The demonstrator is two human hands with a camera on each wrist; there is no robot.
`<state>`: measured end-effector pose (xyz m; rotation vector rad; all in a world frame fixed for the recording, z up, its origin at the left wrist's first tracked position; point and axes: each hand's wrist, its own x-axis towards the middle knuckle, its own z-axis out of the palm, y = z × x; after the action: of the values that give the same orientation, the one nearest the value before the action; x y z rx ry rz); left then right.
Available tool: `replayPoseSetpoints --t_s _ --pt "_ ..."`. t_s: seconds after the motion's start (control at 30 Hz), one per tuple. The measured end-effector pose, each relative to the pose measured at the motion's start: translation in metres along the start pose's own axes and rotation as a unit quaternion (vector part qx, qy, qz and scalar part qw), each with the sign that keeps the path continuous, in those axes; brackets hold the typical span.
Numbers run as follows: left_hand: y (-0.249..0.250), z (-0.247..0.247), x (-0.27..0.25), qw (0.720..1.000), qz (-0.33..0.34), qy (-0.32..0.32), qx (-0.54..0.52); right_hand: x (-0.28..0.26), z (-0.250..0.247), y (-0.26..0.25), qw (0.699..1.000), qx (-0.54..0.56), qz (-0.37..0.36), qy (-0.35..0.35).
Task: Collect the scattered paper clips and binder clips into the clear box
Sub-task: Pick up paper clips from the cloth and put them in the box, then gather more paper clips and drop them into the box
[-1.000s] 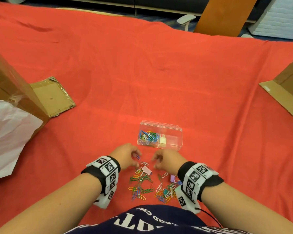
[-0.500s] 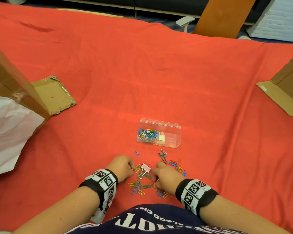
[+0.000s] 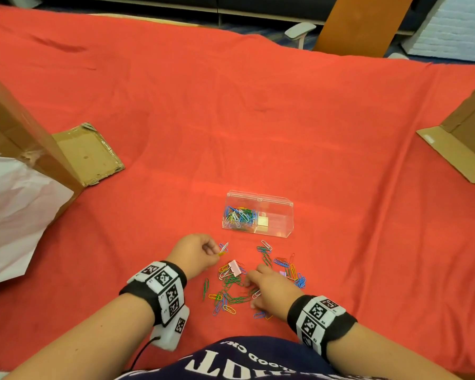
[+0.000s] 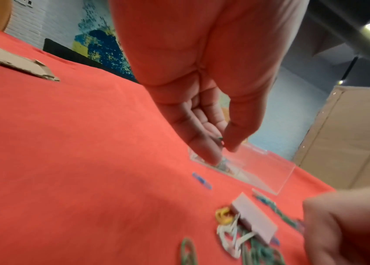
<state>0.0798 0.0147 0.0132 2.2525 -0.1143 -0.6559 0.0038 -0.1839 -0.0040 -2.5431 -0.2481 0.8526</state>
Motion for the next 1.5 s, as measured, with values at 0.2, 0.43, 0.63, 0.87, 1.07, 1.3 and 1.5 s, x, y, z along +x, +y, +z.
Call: replayPoseSetpoints --t_s 0.2,0.43,0.63,0.87,1.07,1.3,1.5 --pt "0.040 -0.013 0.026 0.994 0.039 0.081 -0.067 0.001 -0.002 -0.003 0.999 -0.036 0.013 -0.023" --pt "0.054 -0.015 0.050 0.993 0.029 0.092 -0.074 -0.005 -0.010 -0.003 0.996 -0.064 -0.019 -0.062" --pt "0.037 -0.002 0.028 0.999 0.030 -0.003 -0.009 -0.014 -0.016 0.008 0.992 -0.087 -0.068 -0.065" --pt "0.000 0.020 -0.021 0.955 0.047 -0.170 0.238 -0.012 -0.013 0.005 0.996 -0.063 -0.044 -0.051" --pt "-0.011 0.039 -0.034 0.968 0.071 -0.121 0.208 -0.011 -0.023 -0.001 0.998 0.050 -0.001 0.049" --pt "-0.010 0.041 -0.037 0.973 0.060 -0.114 0.192 0.016 -0.071 -0.015 0.922 0.275 0.058 0.268" --pt "-0.010 0.043 -0.038 0.972 0.055 -0.116 0.197 0.047 -0.100 -0.022 0.849 0.435 0.051 0.295"
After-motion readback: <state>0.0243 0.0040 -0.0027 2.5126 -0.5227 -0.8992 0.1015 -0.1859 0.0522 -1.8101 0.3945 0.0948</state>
